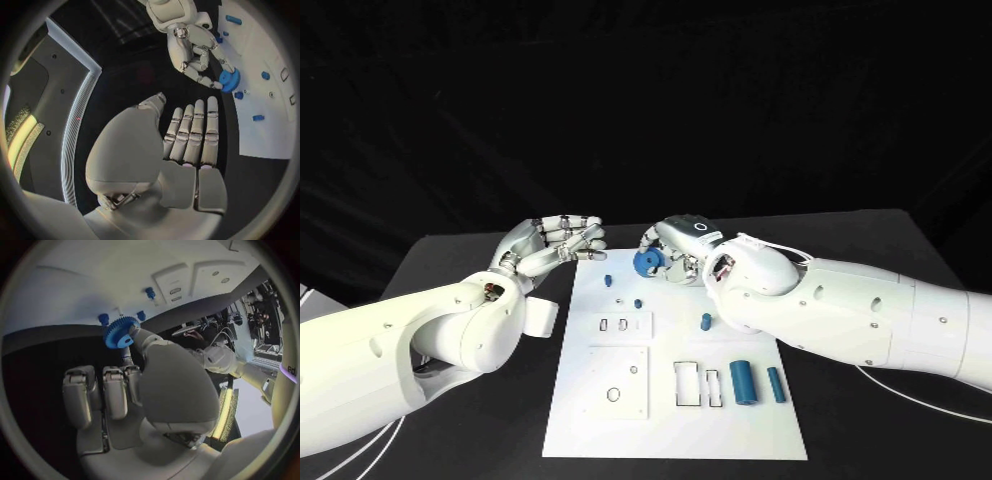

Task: Assemble the parts on the task board

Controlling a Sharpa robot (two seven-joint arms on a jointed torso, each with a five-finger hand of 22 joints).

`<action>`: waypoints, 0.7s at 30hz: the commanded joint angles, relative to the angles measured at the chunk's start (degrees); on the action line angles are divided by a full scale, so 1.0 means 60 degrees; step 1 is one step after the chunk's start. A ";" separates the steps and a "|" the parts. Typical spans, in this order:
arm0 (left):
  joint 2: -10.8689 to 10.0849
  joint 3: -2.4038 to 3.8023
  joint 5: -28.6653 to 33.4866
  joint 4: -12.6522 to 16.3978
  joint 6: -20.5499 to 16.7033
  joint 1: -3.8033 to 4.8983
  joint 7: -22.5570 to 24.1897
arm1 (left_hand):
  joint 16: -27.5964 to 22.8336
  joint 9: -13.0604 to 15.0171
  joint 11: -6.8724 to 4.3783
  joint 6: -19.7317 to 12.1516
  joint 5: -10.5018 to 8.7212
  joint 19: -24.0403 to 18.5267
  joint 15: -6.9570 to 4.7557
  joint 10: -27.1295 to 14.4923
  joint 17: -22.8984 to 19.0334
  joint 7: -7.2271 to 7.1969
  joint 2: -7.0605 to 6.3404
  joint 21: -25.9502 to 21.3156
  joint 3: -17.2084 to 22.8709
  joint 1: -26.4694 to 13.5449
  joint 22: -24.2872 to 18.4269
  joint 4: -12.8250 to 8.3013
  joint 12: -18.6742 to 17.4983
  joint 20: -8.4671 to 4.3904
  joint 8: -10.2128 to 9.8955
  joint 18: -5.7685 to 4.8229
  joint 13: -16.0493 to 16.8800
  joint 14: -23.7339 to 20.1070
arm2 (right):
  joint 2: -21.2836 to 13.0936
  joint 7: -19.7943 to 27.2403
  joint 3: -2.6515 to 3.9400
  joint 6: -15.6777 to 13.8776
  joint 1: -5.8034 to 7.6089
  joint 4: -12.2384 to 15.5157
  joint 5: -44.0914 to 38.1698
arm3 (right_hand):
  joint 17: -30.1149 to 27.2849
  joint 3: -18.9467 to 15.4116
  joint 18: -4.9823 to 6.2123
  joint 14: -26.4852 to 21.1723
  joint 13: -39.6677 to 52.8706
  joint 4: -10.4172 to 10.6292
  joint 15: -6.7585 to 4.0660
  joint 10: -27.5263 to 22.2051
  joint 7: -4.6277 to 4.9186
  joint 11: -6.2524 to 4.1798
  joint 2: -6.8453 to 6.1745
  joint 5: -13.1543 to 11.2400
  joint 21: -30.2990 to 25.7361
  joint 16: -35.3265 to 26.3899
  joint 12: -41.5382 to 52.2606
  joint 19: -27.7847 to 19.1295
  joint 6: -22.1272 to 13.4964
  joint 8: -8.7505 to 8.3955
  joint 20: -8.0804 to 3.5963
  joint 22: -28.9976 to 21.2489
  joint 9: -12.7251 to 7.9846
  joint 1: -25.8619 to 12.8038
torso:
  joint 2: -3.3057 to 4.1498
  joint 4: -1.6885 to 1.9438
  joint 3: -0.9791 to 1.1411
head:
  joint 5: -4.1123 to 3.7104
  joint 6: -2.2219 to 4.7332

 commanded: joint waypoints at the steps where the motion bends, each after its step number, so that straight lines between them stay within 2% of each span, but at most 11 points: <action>1: 0.0029 0.0009 0.0031 0.0025 0.0172 0.0011 0.0070 | -0.0050 -0.0014 0.0033 0.0090 -0.0053 -0.0033 0.0006 0.0062 0.0012 0.0202 0.0055 0.0036 0.0037 -0.0059 0.0012 0.0000 -0.0028 0.0000 -0.0048 0.0080 0.0000 -0.0038 | 0.0218 -0.0041 -0.0033 -0.0208 -0.0111 -0.0188 -0.0581 | 0.1856 0.0068 -0.0063 0.0839 0.1609 -0.0011 -0.0048 0.0172 -0.0230 -0.0085 0.0013 0.0021 0.0042 0.0039 0.0050 0.0999 0.0380 0.0542 -0.0062 0.2510 0.0138 -0.0094 | 0.0010 0.0027 0.0001 | 0.0026 -0.0010; 3: 0.0032 0.0009 0.0031 0.0024 0.0174 0.0011 0.0068 | -0.0050 -0.0014 0.0033 0.0090 -0.0053 -0.0033 0.0006 0.0062 0.0012 0.0202 0.0055 0.0036 0.0037 -0.0059 0.0012 0.0000 -0.0028 0.0000 -0.0048 0.0080 0.0000 -0.0038 | 0.0356 -0.0056 -0.0051 -0.0212 -0.0186 -0.0294 -0.0607 | 0.1853 0.0087 -0.0063 0.0839 0.1593 -0.0014 -0.0044 0.0159 -0.0224 -0.0082 0.0000 0.0020 0.0042 0.0038 0.0034 0.0999 0.0369 0.0542 -0.0060 0.2510 0.0136 -0.0125 | 0.0010 0.0013 0.0010 | 0.0056 -0.0029; 5: 0.0034 0.0009 0.0032 0.0021 0.0177 0.0011 0.0066 | -0.0050 -0.0014 0.0033 0.0090 -0.0053 -0.0033 0.0006 0.0062 0.0012 0.0202 0.0055 0.0036 0.0037 -0.0059 0.0012 0.0000 -0.0028 0.0000 -0.0048 0.0080 0.0000 -0.0038 | 0.0456 -0.0069 -0.0062 -0.0210 -0.0244 -0.0377 -0.0637 | 0.1853 0.0087 -0.0063 0.0839 0.1593 -0.0014 -0.0044 0.0159 -0.0224 -0.0082 0.0000 0.0020 0.0042 0.0038 0.0034 0.0999 0.0369 0.0542 -0.0060 0.2510 0.0136 -0.0125 | 0.0018 0.0030 0.0009 | 0.0071 -0.0047; 6: 0.0034 0.0009 0.0032 0.0019 0.0179 0.0011 0.0064 | -0.0052 -0.0014 0.0033 0.0090 -0.0055 -0.0038 0.0007 0.0062 0.0017 0.0202 0.0052 0.0042 0.0041 -0.0055 0.0015 -0.0005 -0.0029 0.0000 -0.0049 0.0080 0.0000 -0.0040 | 0.0510 -0.0076 -0.0068 -0.0208 -0.0280 -0.0426 -0.0655 | 0.1846 0.0120 -0.0063 0.0837 0.1589 -0.0023 -0.0036 0.0154 -0.0215 -0.0076 -0.0029 0.0019 0.0042 0.0035 0.0027 0.0999 0.0346 0.0539 -0.0056 0.2510 0.0131 -0.0181 | 0.0011 0.0008 0.0014 | 0.0099 -0.0062; 9: 0.0042 0.0009 0.0033 0.0005 0.0183 0.0011 0.0060 | -0.0054 -0.0015 0.0033 0.0090 -0.0058 -0.0046 0.0007 0.0062 0.0023 0.0202 0.0048 0.0050 0.0046 -0.0048 0.0021 -0.0011 -0.0031 0.0001 -0.0051 0.0080 -0.0001 -0.0044 | 0.0644 -0.0095 -0.0079 -0.0184 -0.0371 -0.0562 -0.0687 | 0.1850 0.0131 -0.0063 0.0838 0.1586 -0.0026 -0.0033 0.0152 -0.0210 -0.0072 -0.0044 0.0018 0.0042 0.0037 0.0023 0.0999 0.0338 0.0539 -0.0054 0.2510 0.0129 -0.0206 | 0.0016 0.0026 0.0010 | 0.0119 -0.0079; 11: 0.0042 0.0009 0.0033 -0.0003 0.0184 0.0011 0.0059 | -0.0054 -0.0015 0.0033 0.0090 -0.0058 -0.0046 0.0007 0.0062 0.0023 0.0202 0.0048 0.0050 0.0046 -0.0048 0.0021 -0.0011 -0.0031 0.0001 -0.0051 0.0080 -0.0001 -0.0044 | 0.0740 -0.0114 -0.0085 -0.0163 -0.0421 -0.0674 -0.0711 | 0.1857 0.0142 -0.0063 0.0840 0.1585 -0.0030 -0.0029 0.0151 -0.0207 -0.0069 -0.0062 0.0017 0.0042 0.0039 0.0021 0.0999 0.0331 0.0540 -0.0051 0.2510 0.0127 -0.0233 | 0.0012 0.0016 0.0014 | 0.0145 -0.0097; 14: 0.0043 0.0009 0.0034 -0.0005 0.0187 0.0012 0.0057 | -0.0054 -0.0015 0.0033 0.0090 -0.0058 -0.0046 0.0007 0.0062 0.0023 0.0202 0.0048 0.0050 0.0046 -0.0048 0.0021 -0.0011 -0.0031 0.0001 -0.0051 0.0080 -0.0001 -0.0044 | 0.0837 -0.0167 -0.0089 -0.0162 -0.0459 -0.0819 -0.0771 | 0.1857 0.0142 -0.0063 0.0840 0.1585 -0.0030 -0.0029 0.0151 -0.0207 -0.0069 -0.0062 0.0017 0.0042 0.0039 0.0021 0.0999 0.0331 0.0540 -0.0051 0.2510 0.0127 -0.0233 | 0.0005 -0.0006 0.0013 | 0.0167 -0.0110; 21: 0.0044 0.0009 0.0034 0.0001 0.0197 0.0012 0.0050 | -0.0057 -0.0017 0.0035 0.0088 -0.0062 -0.0057 0.0009 0.0059 0.0032 0.0205 0.0047 0.0061 0.0051 -0.0052 0.0028 -0.0011 -0.0035 0.0003 -0.0055 0.0079 -0.0003 -0.0050 | 0.1007 -0.0287 -0.0094 -0.0271 -0.0503 -0.1134 -0.0983 | 0.1864 0.0165 -0.0063 0.0841 0.1596 -0.0035 -0.0022 0.0161 -0.0201 -0.0061 -0.0095 0.0016 0.0042 0.0042 0.0030 0.0999 0.0320 0.0544 -0.0046 0.2510 0.0125 -0.0291 | 0.0002 -0.0009 0.0006 | 0.0201 -0.0098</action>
